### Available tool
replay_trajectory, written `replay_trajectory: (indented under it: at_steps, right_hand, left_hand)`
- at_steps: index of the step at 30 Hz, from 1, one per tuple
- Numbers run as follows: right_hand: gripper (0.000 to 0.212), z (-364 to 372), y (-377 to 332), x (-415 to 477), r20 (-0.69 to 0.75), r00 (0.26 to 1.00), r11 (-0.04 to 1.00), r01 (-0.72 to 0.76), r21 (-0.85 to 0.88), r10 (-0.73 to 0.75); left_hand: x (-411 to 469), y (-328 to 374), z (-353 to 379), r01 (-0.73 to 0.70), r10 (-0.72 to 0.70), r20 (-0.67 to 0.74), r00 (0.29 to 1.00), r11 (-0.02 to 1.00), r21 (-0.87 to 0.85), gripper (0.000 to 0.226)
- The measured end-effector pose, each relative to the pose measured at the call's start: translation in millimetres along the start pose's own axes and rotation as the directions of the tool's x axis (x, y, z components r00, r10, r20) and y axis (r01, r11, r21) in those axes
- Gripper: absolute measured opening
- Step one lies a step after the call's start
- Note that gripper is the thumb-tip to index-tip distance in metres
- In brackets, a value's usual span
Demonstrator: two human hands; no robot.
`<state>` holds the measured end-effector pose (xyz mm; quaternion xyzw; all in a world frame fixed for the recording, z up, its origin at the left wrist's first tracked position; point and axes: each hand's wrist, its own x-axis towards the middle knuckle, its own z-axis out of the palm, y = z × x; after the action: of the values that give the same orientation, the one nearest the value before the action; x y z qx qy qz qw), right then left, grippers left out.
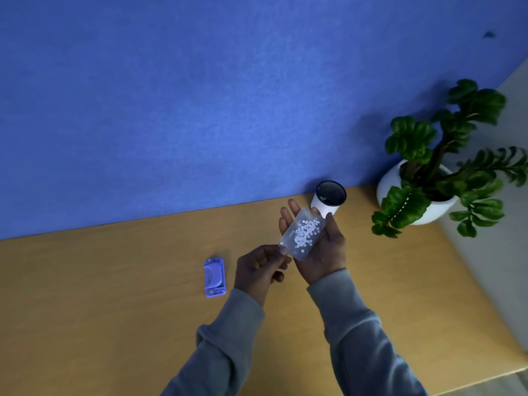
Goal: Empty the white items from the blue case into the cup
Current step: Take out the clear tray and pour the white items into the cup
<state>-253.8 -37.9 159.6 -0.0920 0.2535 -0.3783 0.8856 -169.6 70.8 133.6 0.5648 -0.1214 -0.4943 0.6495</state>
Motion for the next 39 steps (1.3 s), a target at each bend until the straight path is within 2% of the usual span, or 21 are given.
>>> replay_trajectory:
  at_steps: [4,6,9,12,16,19,23,27,32,39]
  right_hand:
    - [0.035,-12,-9,-10,-0.011,1.000,0.999,0.021,-0.037,-0.021]
    - [0.035,-17,-10,-16,-0.012,1.000,1.000,0.019,-0.022,-0.020]
    - [0.048,-25,-9,-25,-0.049,0.999,1.000,0.002,-0.011,-0.002]
    - [0.039,-27,-9,-34,-0.077,0.997,0.999,0.016,-0.033,-0.018]
    - [0.034,-30,-10,-37,-0.118,0.993,0.999,0.014,-0.041,-0.019]
    - [0.033,-34,-10,-35,-0.145,0.989,0.998,0.020,-0.060,-0.029]
    - [0.043,-38,-13,-28,-0.207,0.974,0.980,0.050,-0.192,-0.091]
    - [0.038,-42,-19,-20,-0.224,0.959,0.912,0.069,-0.404,-0.172]
    - [0.027,-44,-27,-11,-0.233,0.952,0.861,0.056,-0.506,-0.199]
    - [0.024,-44,-32,3,-0.274,0.927,0.811,0.053,-0.583,-0.258]
  left_hand:
    - [6,3,-5,0.030,-0.030,-0.002,1.000,0.998,-0.057,0.002]
    - [10,6,-5,0.036,-0.038,-0.020,0.999,0.996,-0.085,0.013]
    - [16,12,1,0.050,-0.054,-0.045,0.997,0.994,-0.096,0.021]
    - [20,14,6,0.060,-0.068,-0.075,0.995,0.993,-0.101,0.028]
    - [25,14,12,0.068,-0.078,-0.105,0.991,0.994,-0.088,0.031]
    - [27,11,15,0.088,-0.097,-0.136,0.986,0.993,-0.076,0.024]
    - [29,6,15,0.092,-0.099,-0.135,0.986,0.994,-0.056,0.020]
    - [34,6,15,0.084,-0.090,-0.129,0.988,0.995,-0.051,0.024]
    - [41,7,17,0.077,-0.087,-0.151,0.985,0.995,-0.070,0.027]
    - [59,1,19,0.067,-0.082,-0.167,0.983,0.994,-0.091,0.019]
